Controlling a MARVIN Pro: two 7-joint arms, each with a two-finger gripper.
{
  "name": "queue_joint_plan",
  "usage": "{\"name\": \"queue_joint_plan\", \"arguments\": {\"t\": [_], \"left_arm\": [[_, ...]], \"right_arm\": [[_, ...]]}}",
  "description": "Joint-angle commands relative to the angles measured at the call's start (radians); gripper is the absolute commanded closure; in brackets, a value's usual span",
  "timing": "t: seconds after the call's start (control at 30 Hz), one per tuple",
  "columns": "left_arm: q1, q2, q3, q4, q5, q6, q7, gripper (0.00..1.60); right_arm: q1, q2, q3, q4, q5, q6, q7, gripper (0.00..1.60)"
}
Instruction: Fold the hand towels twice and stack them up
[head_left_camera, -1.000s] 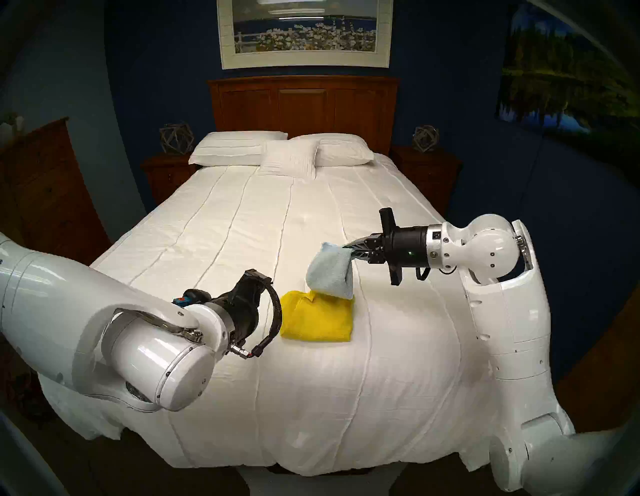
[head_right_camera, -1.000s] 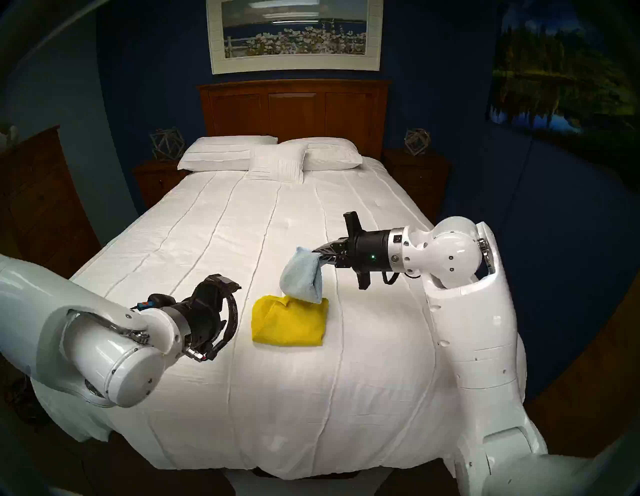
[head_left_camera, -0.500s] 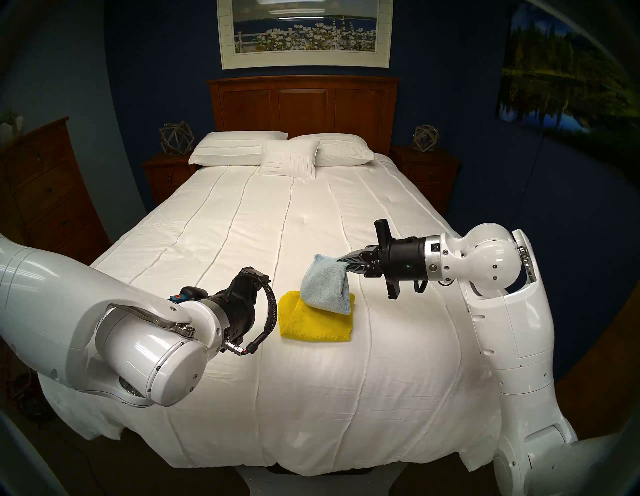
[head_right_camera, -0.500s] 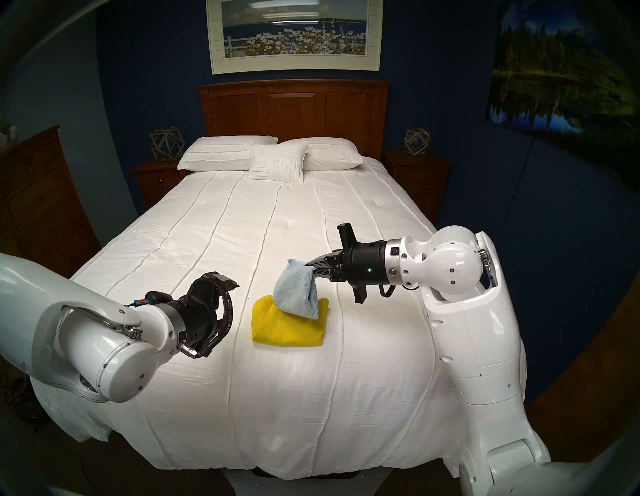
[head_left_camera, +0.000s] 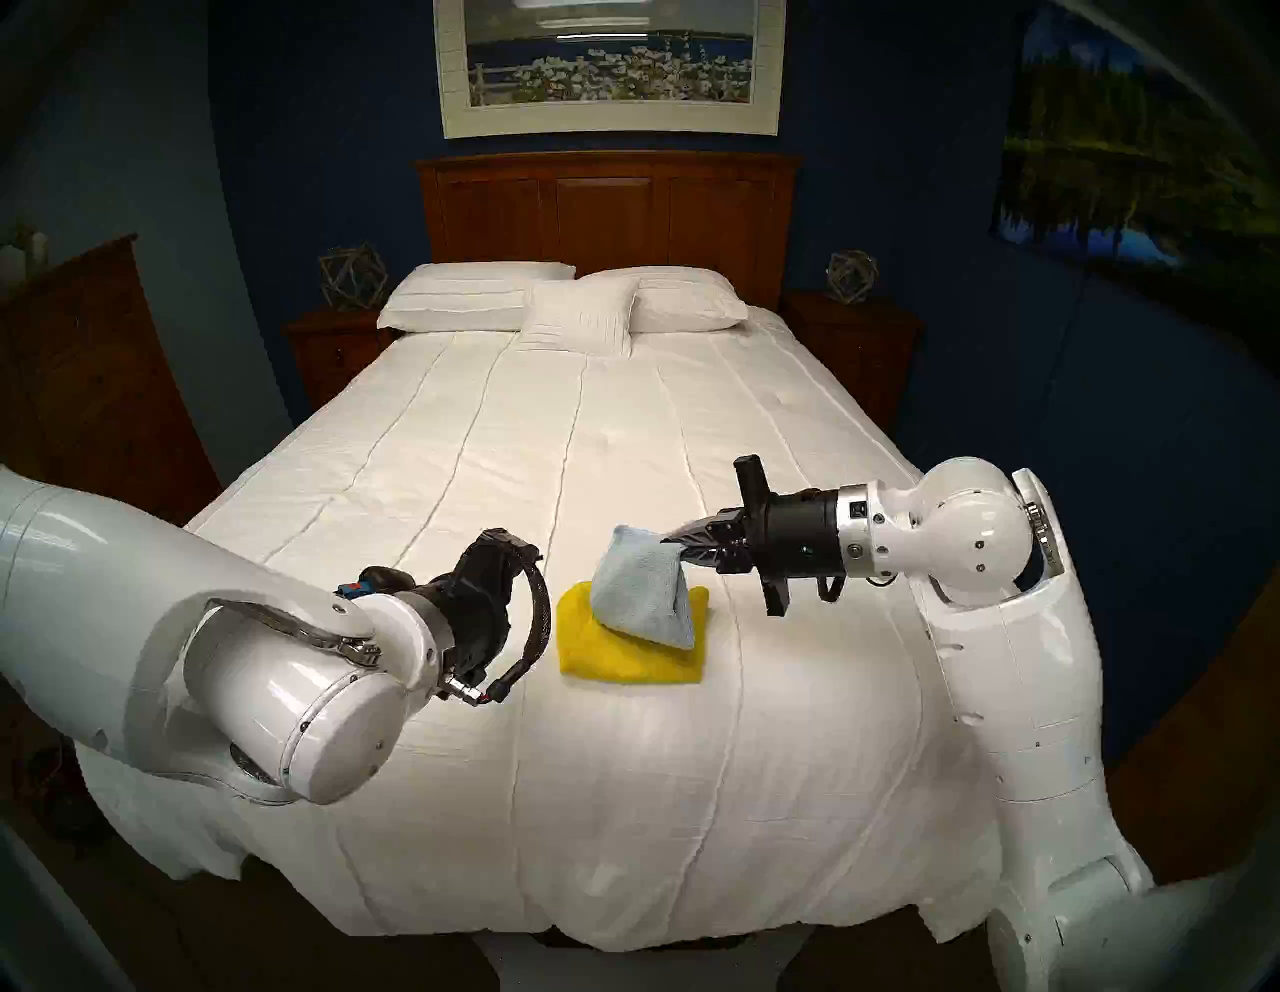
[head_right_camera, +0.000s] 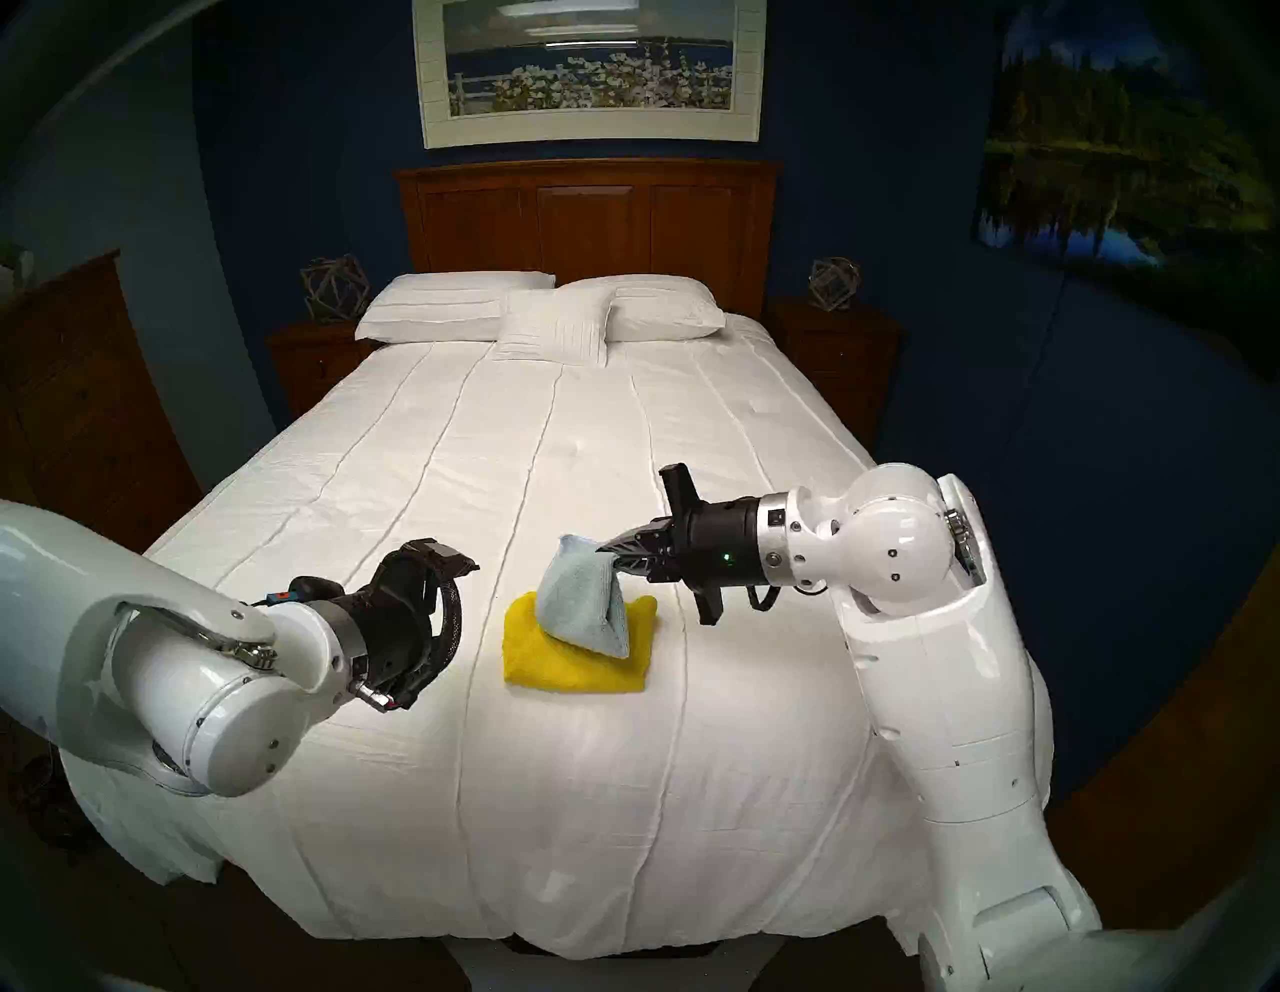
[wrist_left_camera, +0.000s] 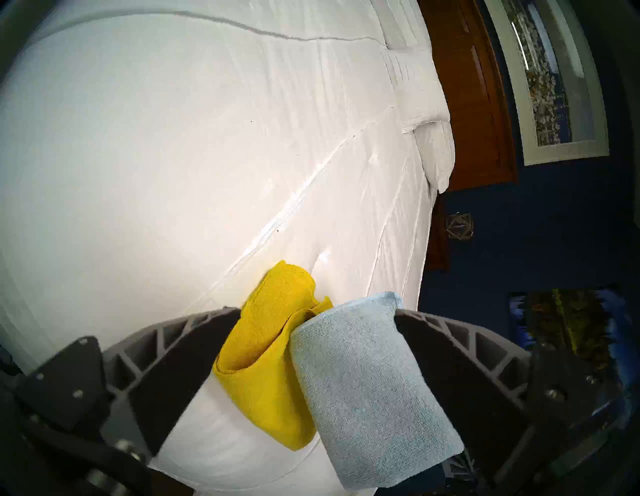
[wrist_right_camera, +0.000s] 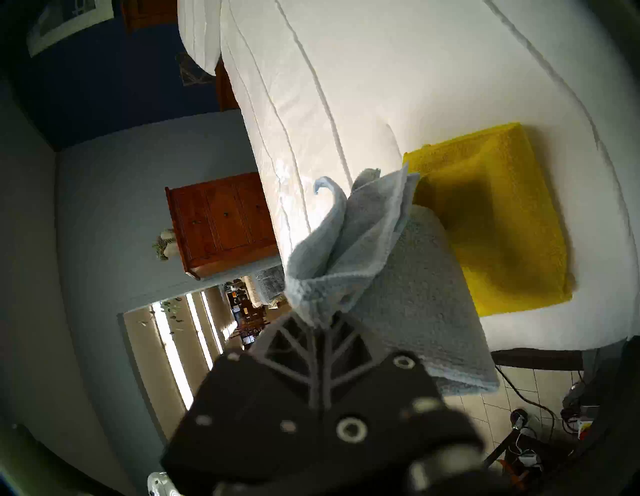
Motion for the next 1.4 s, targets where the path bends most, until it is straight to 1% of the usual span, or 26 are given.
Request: {"name": "queue_joint_plan", "arguments": {"t": [0.0, 0.17, 0.37, 0.63, 0.77, 0.93, 1.13, 1.23, 1.33, 1.37], "left_arm": [[-0.035, -0.006, 0.001, 0.000, 0.000, 0.008, -0.005, 0.00], [-0.044, -0.008, 0.008, 0.000, 0.000, 0.016, -0.005, 0.00], [-0.054, -0.012, 0.018, 0.000, 0.000, 0.026, -0.005, 0.00], [-0.066, -0.015, 0.029, 0.000, 0.000, 0.036, -0.006, 0.00], [-0.070, -0.017, 0.033, 0.000, 0.000, 0.040, -0.007, 0.00], [-0.077, -0.019, 0.039, 0.000, 0.000, 0.046, -0.007, 0.00], [-0.081, -0.020, 0.043, 0.000, 0.000, 0.050, -0.008, 0.00], [-0.084, -0.022, 0.046, 0.000, 0.000, 0.053, -0.008, 0.00], [-0.087, -0.023, 0.047, 0.000, 0.000, 0.055, -0.008, 0.00], [-0.087, -0.023, 0.048, 0.000, 0.000, 0.055, -0.008, 0.00]], "right_arm": [[0.025, -0.018, -0.002, -0.027, 0.017, -0.001, 0.010, 1.60], [0.020, -0.018, 0.004, -0.046, 0.041, -0.008, 0.008, 1.60], [0.019, -0.017, 0.000, -0.056, 0.047, -0.014, 0.005, 1.60], [-0.002, -0.013, -0.022, -0.030, 0.016, -0.007, 0.005, 1.60], [-0.005, -0.015, -0.025, -0.017, 0.013, -0.002, 0.012, 1.60], [-0.005, -0.016, -0.040, 0.010, -0.030, 0.015, 0.018, 1.60], [-0.005, -0.011, -0.040, 0.027, -0.049, 0.029, 0.020, 1.60], [0.000, 0.013, -0.045, 0.023, -0.094, 0.061, 0.020, 1.60], [-0.001, 0.025, -0.045, 0.023, -0.123, 0.075, 0.029, 1.60], [0.002, 0.032, -0.048, 0.022, -0.143, 0.082, 0.032, 1.60]]}}
